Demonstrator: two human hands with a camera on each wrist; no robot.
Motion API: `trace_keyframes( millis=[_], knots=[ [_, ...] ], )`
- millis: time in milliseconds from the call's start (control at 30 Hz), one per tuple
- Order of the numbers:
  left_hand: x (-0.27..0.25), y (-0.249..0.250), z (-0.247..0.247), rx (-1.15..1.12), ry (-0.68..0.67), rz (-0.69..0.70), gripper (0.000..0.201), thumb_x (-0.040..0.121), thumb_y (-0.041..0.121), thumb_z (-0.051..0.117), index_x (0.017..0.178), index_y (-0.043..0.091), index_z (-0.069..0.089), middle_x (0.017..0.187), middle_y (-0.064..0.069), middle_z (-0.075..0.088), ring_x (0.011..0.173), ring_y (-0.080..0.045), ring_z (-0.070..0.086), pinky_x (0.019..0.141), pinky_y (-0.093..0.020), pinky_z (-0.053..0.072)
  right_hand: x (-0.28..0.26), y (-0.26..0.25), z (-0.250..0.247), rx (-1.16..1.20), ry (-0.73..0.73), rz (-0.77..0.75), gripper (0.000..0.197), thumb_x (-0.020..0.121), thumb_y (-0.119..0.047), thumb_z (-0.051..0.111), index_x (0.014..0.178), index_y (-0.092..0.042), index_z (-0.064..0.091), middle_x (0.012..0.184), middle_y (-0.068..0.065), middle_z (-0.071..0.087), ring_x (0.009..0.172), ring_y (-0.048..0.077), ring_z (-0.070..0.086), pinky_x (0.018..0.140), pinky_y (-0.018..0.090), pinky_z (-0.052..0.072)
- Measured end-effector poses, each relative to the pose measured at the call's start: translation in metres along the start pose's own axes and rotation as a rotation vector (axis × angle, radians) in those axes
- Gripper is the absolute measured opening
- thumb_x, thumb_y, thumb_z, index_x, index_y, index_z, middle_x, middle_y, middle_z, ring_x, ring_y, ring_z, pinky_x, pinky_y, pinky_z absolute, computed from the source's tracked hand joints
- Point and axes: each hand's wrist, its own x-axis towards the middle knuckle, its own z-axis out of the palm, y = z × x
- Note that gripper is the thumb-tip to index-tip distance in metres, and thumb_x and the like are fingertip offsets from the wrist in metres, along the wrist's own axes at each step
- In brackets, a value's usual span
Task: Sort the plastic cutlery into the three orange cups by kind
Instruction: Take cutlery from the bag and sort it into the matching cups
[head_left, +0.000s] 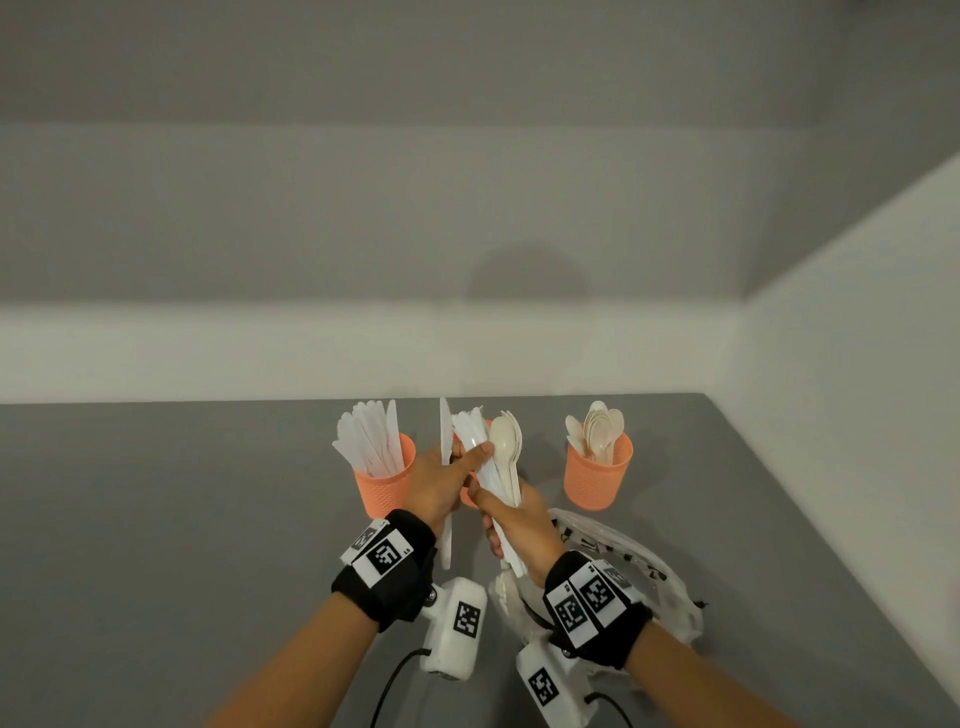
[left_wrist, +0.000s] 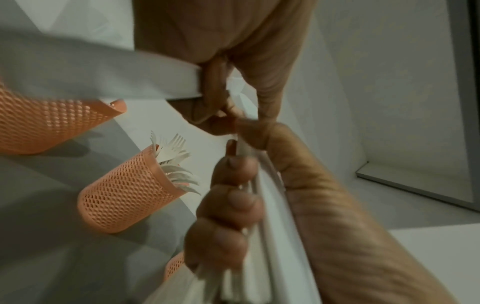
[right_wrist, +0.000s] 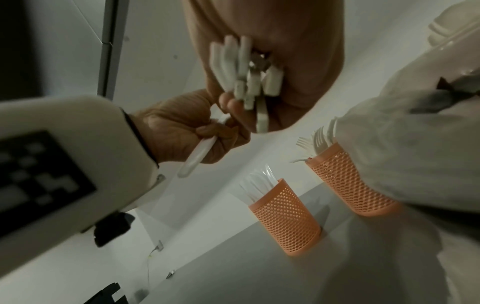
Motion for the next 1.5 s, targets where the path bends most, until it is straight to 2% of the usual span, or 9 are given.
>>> trace_keyframes(
  millis=[200, 333, 533, 733, 900, 1000, 1167, 1333, 1500],
  knots=[
    [0.000, -0.002, 0.003, -0.046, -0.010, -0.010, 0.012, 0.092, 0.016, 0.055, 0.089, 0.007, 0.062, 0.052, 0.007, 0.064, 0.046, 0.000, 0.060, 0.040, -0.010, 0.042, -0.003, -0.004, -0.001, 0.117, 0.021, -0.014, 0.020, 0.091, -0.032, 0.057, 0.087, -0.012, 0.060, 0.051, -0.002, 0.046, 0.036, 0.007, 0.039, 0.036, 0.019, 0.034],
    [0.000, -0.002, 0.007, -0.076, -0.018, -0.007, 0.021, 0.091, 0.014, 0.057, 0.104, -0.001, 0.061, 0.073, -0.006, 0.065, 0.048, 0.000, 0.062, 0.041, -0.011, 0.042, -0.002, -0.005, -0.001, 0.084, 0.024, -0.062, 0.017, 0.092, -0.029, 0.054, 0.087, -0.012, 0.058, 0.046, -0.005, 0.046, 0.033, 0.006, 0.037, 0.034, 0.019, 0.030],
    [0.003, -0.005, 0.008, -0.054, -0.052, -0.014, 0.030, 0.092, 0.014, 0.055, 0.114, -0.007, 0.056, 0.076, -0.007, 0.062, 0.047, 0.000, 0.060, 0.042, -0.011, 0.042, 0.004, -0.002, -0.002, 0.057, 0.033, -0.115, 0.026, 0.093, -0.026, 0.053, 0.112, -0.009, 0.056, 0.053, -0.006, 0.049, 0.035, 0.001, 0.044, 0.037, 0.015, 0.035],
    [0.011, -0.010, 0.010, -0.011, -0.019, -0.029, 0.029, 0.099, 0.021, 0.037, 0.119, 0.006, 0.052, 0.104, -0.018, 0.065, 0.081, -0.018, 0.065, 0.062, -0.023, 0.050, 0.009, -0.001, -0.003, 0.093, 0.059, -0.107, 0.039, 0.096, -0.034, 0.043, 0.120, -0.008, 0.058, 0.071, -0.009, 0.057, 0.045, -0.007, 0.054, 0.043, 0.006, 0.039],
    [0.014, -0.011, 0.011, -0.047, 0.064, -0.026, 0.020, 0.100, 0.017, 0.033, 0.094, 0.016, 0.053, 0.080, -0.005, 0.062, 0.071, -0.016, 0.062, 0.061, -0.026, 0.050, 0.013, -0.001, -0.005, 0.090, 0.061, -0.075, 0.035, 0.097, -0.030, 0.045, 0.116, -0.005, 0.060, 0.067, -0.009, 0.057, 0.043, -0.006, 0.054, 0.042, 0.006, 0.039],
    [0.018, -0.015, 0.008, -0.094, 0.097, -0.052, 0.027, 0.100, 0.022, 0.037, 0.097, 0.005, 0.056, 0.078, -0.012, 0.062, 0.068, -0.023, 0.062, 0.064, -0.033, 0.052, 0.014, 0.000, -0.005, 0.059, 0.077, -0.056, 0.024, 0.096, -0.028, 0.048, 0.098, -0.009, 0.062, 0.061, -0.005, 0.059, 0.043, 0.001, 0.055, 0.041, 0.013, 0.041],
    [0.021, -0.016, -0.002, -0.052, 0.088, -0.016, 0.032, 0.096, 0.024, 0.049, 0.070, 0.006, 0.055, 0.040, 0.007, 0.052, 0.036, -0.001, 0.051, 0.044, -0.015, 0.042, 0.019, 0.003, -0.011, 0.032, 0.094, 0.012, 0.026, 0.098, -0.025, 0.045, 0.099, -0.001, 0.056, 0.058, 0.006, 0.049, 0.033, 0.006, 0.042, 0.034, 0.018, 0.035],
    [0.046, -0.016, -0.033, -0.098, 0.225, -0.022, 0.022, 0.097, 0.018, 0.045, 0.077, 0.010, 0.046, 0.050, -0.003, 0.040, 0.031, -0.007, 0.040, 0.034, -0.015, 0.036, 0.023, -0.004, -0.018, 0.013, 0.036, 0.043, 0.017, 0.099, -0.023, 0.042, 0.097, -0.008, 0.051, 0.066, 0.006, 0.053, 0.036, 0.006, 0.047, 0.037, 0.019, 0.043],
    [0.079, 0.021, -0.064, -0.010, 0.464, 0.148, 0.043, 0.087, 0.036, 0.061, 0.057, 0.015, 0.039, 0.042, 0.001, 0.037, 0.029, -0.004, 0.033, 0.035, -0.013, 0.032, 0.027, -0.010, -0.025, 0.101, -0.031, 0.095, 0.015, 0.099, -0.024, 0.042, 0.093, -0.012, 0.049, 0.064, 0.002, 0.049, 0.035, 0.005, 0.038, 0.035, 0.017, 0.033]
  ],
)
